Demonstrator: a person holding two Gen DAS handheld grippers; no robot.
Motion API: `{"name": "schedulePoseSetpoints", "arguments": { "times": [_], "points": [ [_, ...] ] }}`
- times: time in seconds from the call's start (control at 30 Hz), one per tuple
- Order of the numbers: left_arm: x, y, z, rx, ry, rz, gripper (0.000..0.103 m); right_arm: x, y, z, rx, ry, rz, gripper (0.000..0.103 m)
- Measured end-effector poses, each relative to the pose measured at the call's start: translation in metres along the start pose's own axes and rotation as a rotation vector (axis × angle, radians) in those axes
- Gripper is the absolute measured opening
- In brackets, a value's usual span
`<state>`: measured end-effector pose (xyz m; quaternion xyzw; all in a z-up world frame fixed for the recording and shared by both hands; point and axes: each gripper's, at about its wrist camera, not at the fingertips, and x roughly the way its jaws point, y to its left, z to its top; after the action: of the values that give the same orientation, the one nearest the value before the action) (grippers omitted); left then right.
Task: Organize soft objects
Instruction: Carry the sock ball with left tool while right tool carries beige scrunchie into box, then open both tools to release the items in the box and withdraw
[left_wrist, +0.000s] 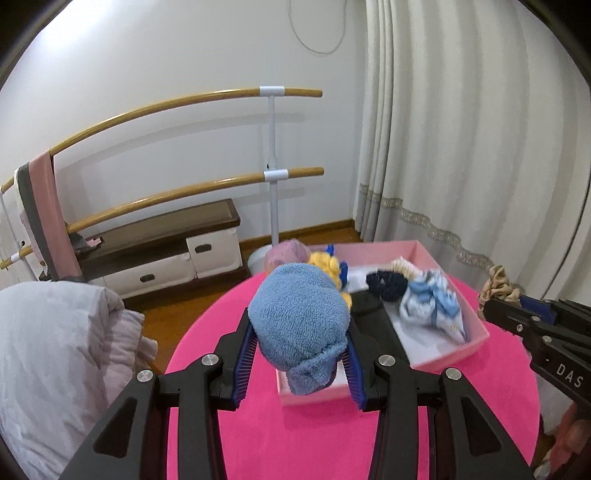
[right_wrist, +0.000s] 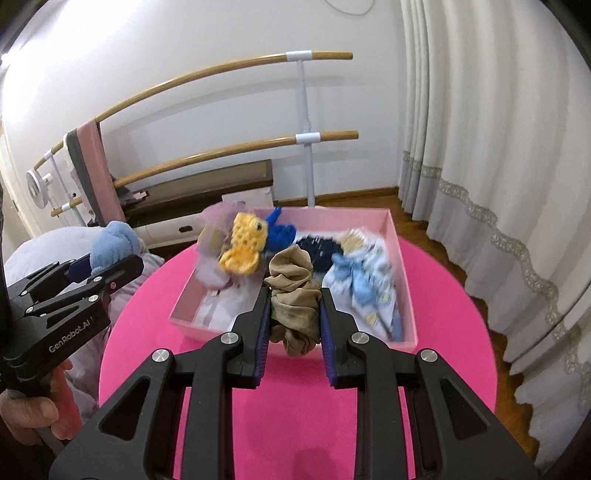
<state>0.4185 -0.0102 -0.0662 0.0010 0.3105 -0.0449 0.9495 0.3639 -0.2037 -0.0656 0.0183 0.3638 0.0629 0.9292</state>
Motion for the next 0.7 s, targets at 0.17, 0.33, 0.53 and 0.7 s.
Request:
{"name": "schedulePoseSetpoints", "arguments": {
  "times": [0.17, 0.33, 0.53, 0.7],
  "points": [
    [0.014, -0.003, 0.023, 0.002, -0.014, -0.015, 0.039, 0.016, -0.008, 0.026, 0.008, 0.01, 0.011, 0.022],
    [0.034, -0.005, 0.039, -0.004, -0.007, -0.029, 0.04, 0.036, -0.013, 0.038, 0.013, 0.04, 0.033, 0.022],
    [0.069, -0.01, 0.049, 0.004, 0.029, -0.035, 0.04, 0.064, -0.022, 0.038, 0.033, 0.09, 0.036, 0.022],
    [0.101, -0.015, 0.055, 0.005, 0.069, -0.038, 0.04, 0.082, -0.028, 0.032, 0.043, 0.129, 0.037, 0.022]
  ]
}}
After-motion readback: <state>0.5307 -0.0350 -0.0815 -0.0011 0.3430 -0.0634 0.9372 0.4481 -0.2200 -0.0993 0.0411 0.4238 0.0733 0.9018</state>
